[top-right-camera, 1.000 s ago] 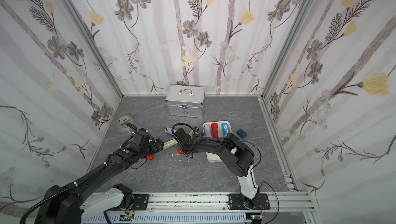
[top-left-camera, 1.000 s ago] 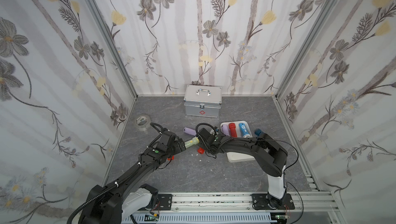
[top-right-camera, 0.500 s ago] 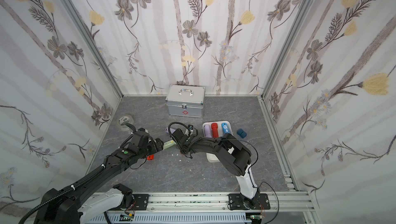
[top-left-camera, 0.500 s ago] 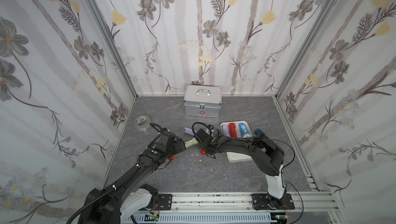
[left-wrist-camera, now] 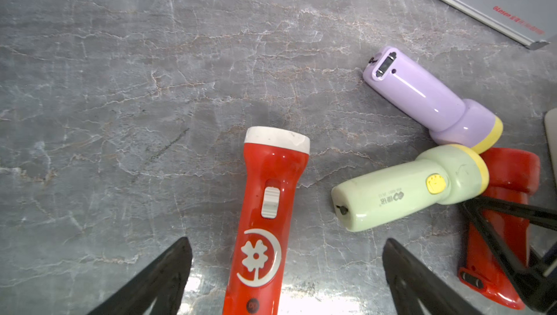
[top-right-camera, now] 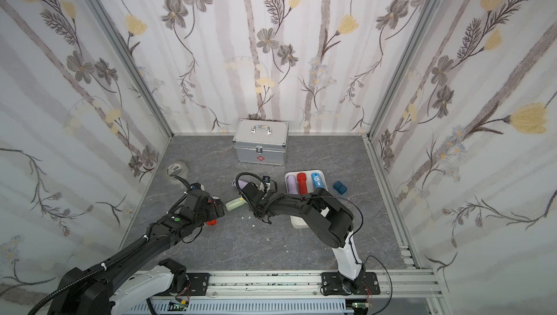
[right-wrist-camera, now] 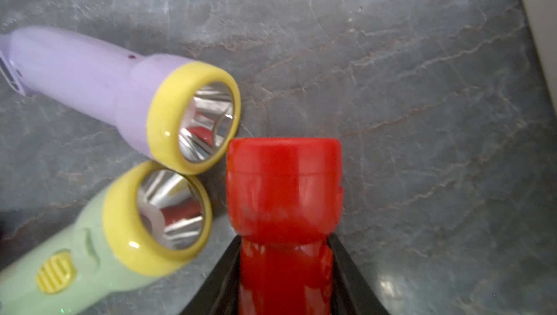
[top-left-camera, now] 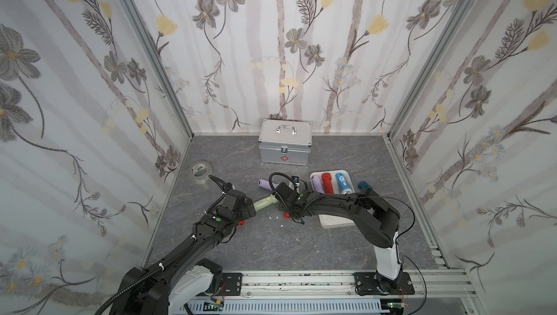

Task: Put the flashlights into the storage boxes
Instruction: Pick up the flashlight from the center of the board, then place the flashlight at the storage box.

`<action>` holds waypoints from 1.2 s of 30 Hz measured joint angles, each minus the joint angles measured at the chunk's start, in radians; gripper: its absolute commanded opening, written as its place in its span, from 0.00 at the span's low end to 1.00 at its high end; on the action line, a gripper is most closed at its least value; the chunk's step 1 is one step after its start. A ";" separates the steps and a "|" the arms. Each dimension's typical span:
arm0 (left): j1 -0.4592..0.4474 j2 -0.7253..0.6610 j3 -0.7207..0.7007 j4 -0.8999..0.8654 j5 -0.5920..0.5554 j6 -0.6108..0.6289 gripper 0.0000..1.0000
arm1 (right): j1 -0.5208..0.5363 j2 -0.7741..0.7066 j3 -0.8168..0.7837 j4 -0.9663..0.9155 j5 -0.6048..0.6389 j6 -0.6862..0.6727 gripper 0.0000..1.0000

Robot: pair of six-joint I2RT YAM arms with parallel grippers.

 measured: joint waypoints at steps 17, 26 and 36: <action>-0.068 0.165 0.040 0.138 0.227 0.130 1.00 | -0.018 -0.382 -0.216 0.022 0.014 -0.196 0.41; -0.069 0.130 0.034 0.136 0.193 0.134 1.00 | -0.171 -0.735 -0.463 0.027 -0.015 -0.325 0.43; -0.071 0.082 0.014 0.132 0.146 0.133 1.00 | -0.319 -0.810 -0.641 0.008 -0.157 -0.447 0.43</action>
